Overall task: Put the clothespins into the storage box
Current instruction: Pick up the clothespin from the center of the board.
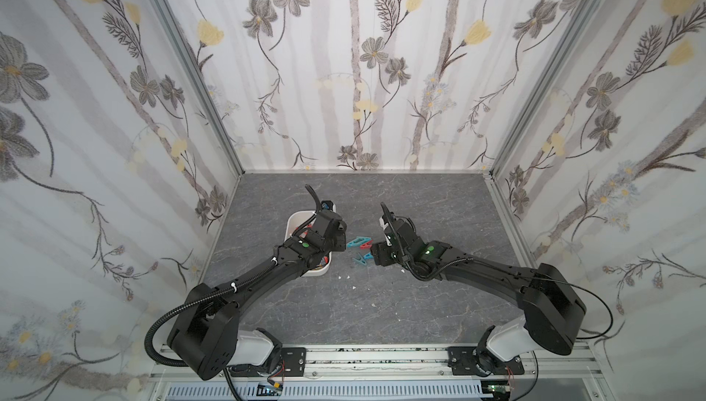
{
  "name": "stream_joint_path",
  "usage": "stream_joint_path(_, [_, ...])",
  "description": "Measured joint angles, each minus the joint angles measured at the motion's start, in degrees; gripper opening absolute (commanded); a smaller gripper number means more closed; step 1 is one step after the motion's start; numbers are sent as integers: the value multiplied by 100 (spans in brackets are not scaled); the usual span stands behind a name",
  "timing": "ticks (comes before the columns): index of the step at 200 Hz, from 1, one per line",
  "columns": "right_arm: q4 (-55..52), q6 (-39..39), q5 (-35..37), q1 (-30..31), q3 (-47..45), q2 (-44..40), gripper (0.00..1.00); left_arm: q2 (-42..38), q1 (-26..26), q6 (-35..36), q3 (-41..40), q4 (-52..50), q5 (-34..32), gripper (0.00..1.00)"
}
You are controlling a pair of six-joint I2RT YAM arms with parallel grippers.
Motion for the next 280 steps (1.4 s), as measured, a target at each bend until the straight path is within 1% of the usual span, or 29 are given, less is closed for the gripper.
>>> stream_joint_path(32, [-229,-33,90,4,-595,-708,77,74,-728,-529,-219,-24,-37,46])
stream_joint_path(61, [-271,33,175,2,-887,-887,77,463,-1047,-837,-295,31,-35,46])
stream_joint_path(85, [-232,98,173,-2,-955,-868,77,881,-1113,-874,-254,149,-11,47])
stream_joint_path(109, [-184,170,173,-2,-984,-811,77,1239,-1110,-820,-17,210,-44,45])
stream_joint_path(156, [-70,221,170,-9,-1029,-721,77,1923,-916,-356,509,339,-31,44])
stream_joint_path(182, [-4,221,170,-35,-1038,-721,77,2299,-874,-227,691,330,28,41])
stream_joint_path(205, [107,225,173,-46,-1154,-730,77,2479,-844,-109,780,323,70,37])
stream_joint_path(280, [59,286,170,-85,-1274,-730,77,2688,-824,-63,776,354,87,14])
